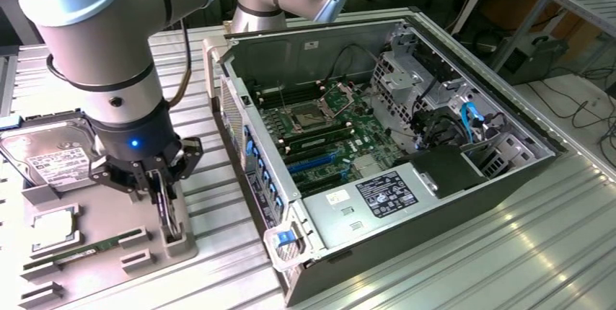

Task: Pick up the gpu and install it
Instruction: 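Pick up the gpu and move the gpu toward the slot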

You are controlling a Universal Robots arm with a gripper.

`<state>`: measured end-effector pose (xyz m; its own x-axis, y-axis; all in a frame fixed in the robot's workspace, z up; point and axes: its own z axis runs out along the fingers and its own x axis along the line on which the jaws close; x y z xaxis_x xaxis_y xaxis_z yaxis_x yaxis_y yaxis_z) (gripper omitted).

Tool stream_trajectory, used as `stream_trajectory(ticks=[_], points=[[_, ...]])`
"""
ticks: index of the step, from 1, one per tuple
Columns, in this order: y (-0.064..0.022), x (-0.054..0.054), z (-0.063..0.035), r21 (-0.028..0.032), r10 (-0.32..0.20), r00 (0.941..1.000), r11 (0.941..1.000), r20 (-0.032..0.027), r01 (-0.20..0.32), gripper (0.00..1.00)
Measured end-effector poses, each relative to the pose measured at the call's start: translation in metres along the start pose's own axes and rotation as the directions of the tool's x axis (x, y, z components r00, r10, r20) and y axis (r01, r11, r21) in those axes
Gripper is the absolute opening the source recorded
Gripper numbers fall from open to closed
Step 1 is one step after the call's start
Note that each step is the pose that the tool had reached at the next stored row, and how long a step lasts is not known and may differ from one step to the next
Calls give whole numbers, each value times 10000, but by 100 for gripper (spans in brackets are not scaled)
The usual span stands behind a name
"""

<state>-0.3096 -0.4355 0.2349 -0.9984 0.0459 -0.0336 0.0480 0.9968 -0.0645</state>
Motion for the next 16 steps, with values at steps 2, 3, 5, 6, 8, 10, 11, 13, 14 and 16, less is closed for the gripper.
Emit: stream_trajectory(ticks=[2, 3, 5, 6, 8, 10, 11, 13, 14, 16], points=[[-2, -1, -36, 0, 0, 10000, 10000, -1, 0, 27], [-4, -2, -52, 0, 0, 10000, 10000, -1, 0, 27], [-6, -3, -86, 0, 0, 10000, 10000, -2, 0, 27], [-7, -3, -98, 0, 0, 10000, 10000, -2, 0, 27], [-8, -4, -117, 0, 0, 10000, 10000, -2, 0, 27], [-9, -4, -136, 0, 0, 10000, 10000, -3, 0, 27], [-9, -5, -146, 0, -1, 10000, 10000, -5, 1, 27], [-11, -5, -163, 0, -1, 10000, 10000, -10, 1, 27], [-11, -6, -173, 1, -1, 10000, 10000, -15, 1, 27], [-12, -6, -190, 1, -2, 10000, 10000, -26, 2, 27]])
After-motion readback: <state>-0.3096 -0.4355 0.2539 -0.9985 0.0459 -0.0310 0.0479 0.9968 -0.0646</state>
